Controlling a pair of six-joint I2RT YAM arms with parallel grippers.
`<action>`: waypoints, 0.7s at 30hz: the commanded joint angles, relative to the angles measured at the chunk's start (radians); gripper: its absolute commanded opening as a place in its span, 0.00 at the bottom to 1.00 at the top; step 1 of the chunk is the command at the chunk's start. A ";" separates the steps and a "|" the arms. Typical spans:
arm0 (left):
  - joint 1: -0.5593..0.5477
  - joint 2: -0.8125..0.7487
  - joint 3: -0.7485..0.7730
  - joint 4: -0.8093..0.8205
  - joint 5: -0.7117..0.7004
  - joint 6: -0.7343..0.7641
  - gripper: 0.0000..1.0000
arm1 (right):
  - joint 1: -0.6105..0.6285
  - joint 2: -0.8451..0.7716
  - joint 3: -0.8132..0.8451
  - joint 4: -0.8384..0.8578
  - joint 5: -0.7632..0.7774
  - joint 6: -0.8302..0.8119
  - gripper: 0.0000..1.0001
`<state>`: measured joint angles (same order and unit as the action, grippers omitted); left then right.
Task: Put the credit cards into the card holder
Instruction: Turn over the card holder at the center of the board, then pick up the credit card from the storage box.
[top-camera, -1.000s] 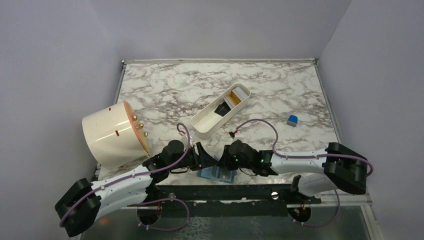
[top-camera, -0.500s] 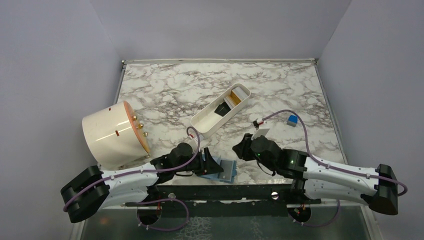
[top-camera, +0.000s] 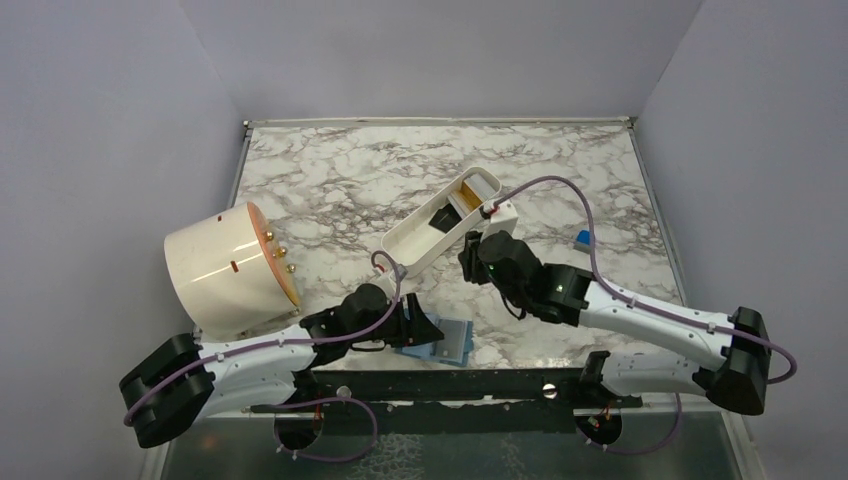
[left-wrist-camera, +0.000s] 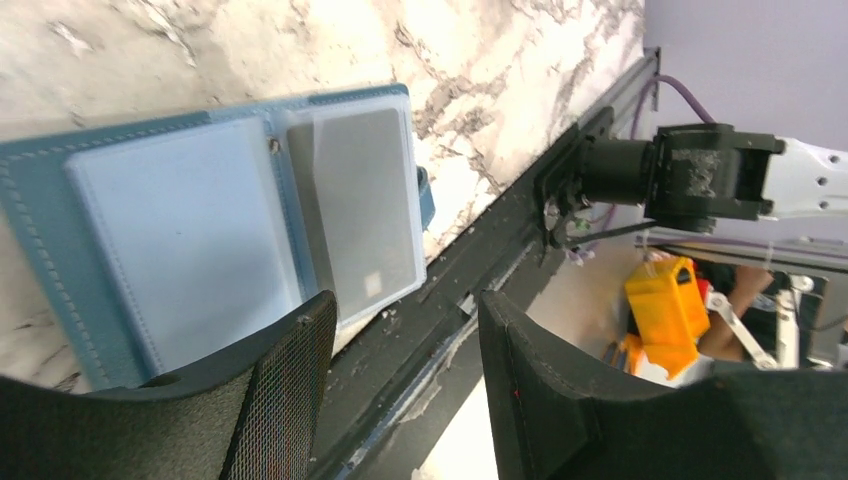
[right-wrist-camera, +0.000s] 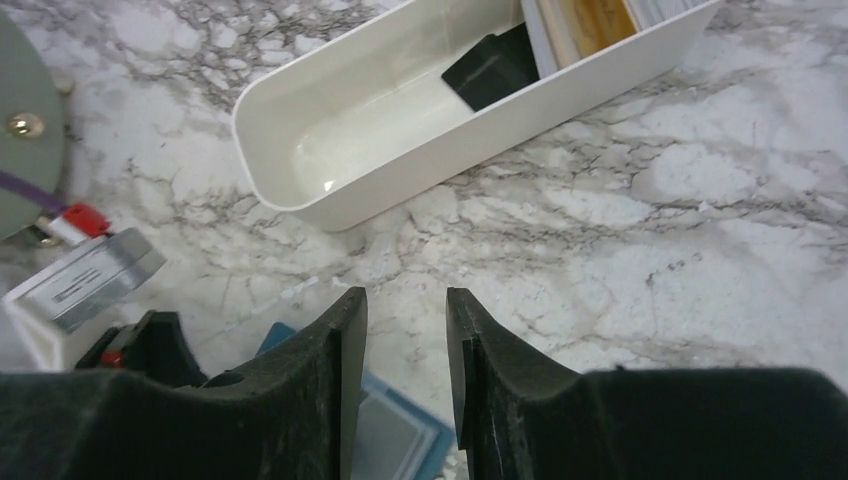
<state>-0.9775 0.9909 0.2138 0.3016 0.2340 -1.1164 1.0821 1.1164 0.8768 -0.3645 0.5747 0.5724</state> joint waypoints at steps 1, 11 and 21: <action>-0.001 -0.070 0.104 -0.228 -0.142 0.134 0.57 | -0.093 0.096 0.080 0.057 -0.065 -0.150 0.37; -0.001 -0.227 0.181 -0.486 -0.315 0.250 0.60 | -0.271 0.434 0.348 0.082 -0.163 -0.376 0.42; 0.000 -0.310 0.186 -0.560 -0.378 0.268 0.60 | -0.333 0.754 0.613 0.031 -0.155 -0.535 0.52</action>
<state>-0.9771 0.7227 0.3794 -0.2096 -0.0826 -0.8780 0.7620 1.7863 1.4143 -0.3141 0.4244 0.1238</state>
